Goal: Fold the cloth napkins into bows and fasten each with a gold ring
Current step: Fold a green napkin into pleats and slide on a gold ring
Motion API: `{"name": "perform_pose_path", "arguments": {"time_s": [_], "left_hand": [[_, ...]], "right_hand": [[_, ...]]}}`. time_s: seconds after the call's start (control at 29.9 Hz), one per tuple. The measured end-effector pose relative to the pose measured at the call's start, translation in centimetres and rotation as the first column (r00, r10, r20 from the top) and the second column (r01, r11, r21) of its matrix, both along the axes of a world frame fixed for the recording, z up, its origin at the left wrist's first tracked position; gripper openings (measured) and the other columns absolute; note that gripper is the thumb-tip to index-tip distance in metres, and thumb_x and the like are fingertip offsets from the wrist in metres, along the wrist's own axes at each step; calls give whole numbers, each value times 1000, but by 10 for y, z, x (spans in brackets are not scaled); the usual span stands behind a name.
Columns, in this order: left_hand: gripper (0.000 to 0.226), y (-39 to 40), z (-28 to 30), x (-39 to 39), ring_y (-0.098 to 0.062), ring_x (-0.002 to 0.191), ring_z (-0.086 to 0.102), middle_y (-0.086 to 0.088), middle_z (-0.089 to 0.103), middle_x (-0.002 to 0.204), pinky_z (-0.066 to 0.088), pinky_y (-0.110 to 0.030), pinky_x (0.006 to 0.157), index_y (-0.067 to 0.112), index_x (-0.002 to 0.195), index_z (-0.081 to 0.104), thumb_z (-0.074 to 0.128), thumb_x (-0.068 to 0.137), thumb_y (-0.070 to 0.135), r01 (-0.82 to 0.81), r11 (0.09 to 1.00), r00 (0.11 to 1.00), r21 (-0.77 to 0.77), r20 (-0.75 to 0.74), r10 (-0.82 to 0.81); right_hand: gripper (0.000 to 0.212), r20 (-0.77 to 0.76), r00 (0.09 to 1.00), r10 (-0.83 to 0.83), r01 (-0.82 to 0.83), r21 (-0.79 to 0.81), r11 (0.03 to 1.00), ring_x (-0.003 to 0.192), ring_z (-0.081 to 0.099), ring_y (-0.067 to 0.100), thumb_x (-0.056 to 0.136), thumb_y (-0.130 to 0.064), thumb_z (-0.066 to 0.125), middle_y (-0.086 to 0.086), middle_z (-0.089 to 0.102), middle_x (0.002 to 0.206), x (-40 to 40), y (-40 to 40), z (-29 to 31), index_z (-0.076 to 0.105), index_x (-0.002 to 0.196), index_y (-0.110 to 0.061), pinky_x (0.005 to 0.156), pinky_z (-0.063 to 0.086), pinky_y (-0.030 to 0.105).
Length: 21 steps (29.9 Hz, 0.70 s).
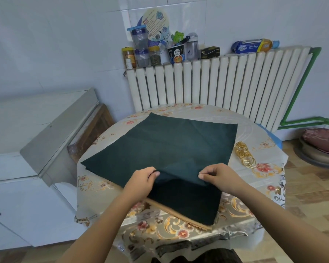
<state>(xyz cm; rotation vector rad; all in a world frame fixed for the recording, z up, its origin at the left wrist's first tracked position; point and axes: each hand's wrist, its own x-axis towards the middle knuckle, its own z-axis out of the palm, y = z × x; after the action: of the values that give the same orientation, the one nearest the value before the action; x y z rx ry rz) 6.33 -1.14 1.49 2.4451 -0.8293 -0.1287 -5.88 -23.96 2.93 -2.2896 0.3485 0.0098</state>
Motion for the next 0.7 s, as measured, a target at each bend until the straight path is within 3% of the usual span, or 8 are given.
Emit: {"name": "perform_pose_path", "arguments": {"time_s": [0.13, 0.23, 0.3, 0.33, 0.4, 0.47, 0.7], "left_hand": [[39, 10, 14, 6, -16, 58, 42, -4, 46, 62, 30, -31, 56, 11, 67, 38, 43, 99, 33, -33, 999, 996, -13, 78, 34], [41, 19, 24, 8, -16, 56, 39, -4, 41, 60, 29, -32, 55, 12, 65, 35, 42, 99, 33, -42, 998, 992, -39, 119, 46], [42, 26, 27, 9, -15, 55, 38, -1, 39, 58, 29, -32, 55, 14, 63, 31, 42, 99, 33, -47, 998, 989, -37, 142, 52], [42, 29, 29, 8, -16, 55, 39, -1, 40, 58, 29, -32, 56, 14, 63, 32, 42, 99, 33, -51, 998, 987, -35, 148, 56], [41, 35, 31, 7, -16, 56, 40, -2, 41, 59, 30, -32, 56, 13, 64, 33, 42, 99, 33, -57, 998, 986, -36, 156, 62], [41, 40, 33, 3, -15, 55, 39, -1, 40, 58, 28, -31, 55, 13, 64, 34, 43, 99, 33, -56, 997, 984, -47, 166, 63], [40, 57, 41, -9, -16, 57, 42, -2, 44, 59, 30, -29, 55, 13, 64, 36, 42, 99, 32, -41, 999, 986, -7, 164, 41]], "right_hand": [[20, 90, 996, -2, 5, -30, 1000, 85, 56, 9, 95, -29, 51, -12, 59, 82, 2, -4, 18, 60, 79, -25, 80, 37, 23], [28, 13, 993, 121, -121, 141, 982, 85, 48, -6, 94, -53, 34, -25, 51, 85, -5, 7, 27, 54, 89, -35, 88, 33, 22], [22, -3, 978, 209, -206, 146, 968, 90, 50, -11, 89, -58, 39, -30, 54, 90, -9, 12, 24, 55, 92, -42, 89, 34, 18], [15, 23, 974, 224, -225, 54, 973, 87, 54, -8, 88, -54, 47, -25, 59, 86, -9, 14, 20, 57, 86, -42, 83, 38, 17], [25, 103, 977, 185, -177, -88, 980, 74, 55, 3, 92, -39, 54, -14, 56, 69, -6, 13, 12, 54, 67, -35, 67, 37, 19], [37, 154, 983, 98, -81, -113, 990, 64, 48, 10, 95, -33, 52, -7, 46, 60, -3, 12, 10, 45, 60, -21, 60, 32, 24], [41, 189, 975, 121, -99, -124, 987, 62, 45, 15, 96, -33, 50, 6, 46, 66, -9, 21, 21, 47, 71, 0, 61, 32, 28]]}}
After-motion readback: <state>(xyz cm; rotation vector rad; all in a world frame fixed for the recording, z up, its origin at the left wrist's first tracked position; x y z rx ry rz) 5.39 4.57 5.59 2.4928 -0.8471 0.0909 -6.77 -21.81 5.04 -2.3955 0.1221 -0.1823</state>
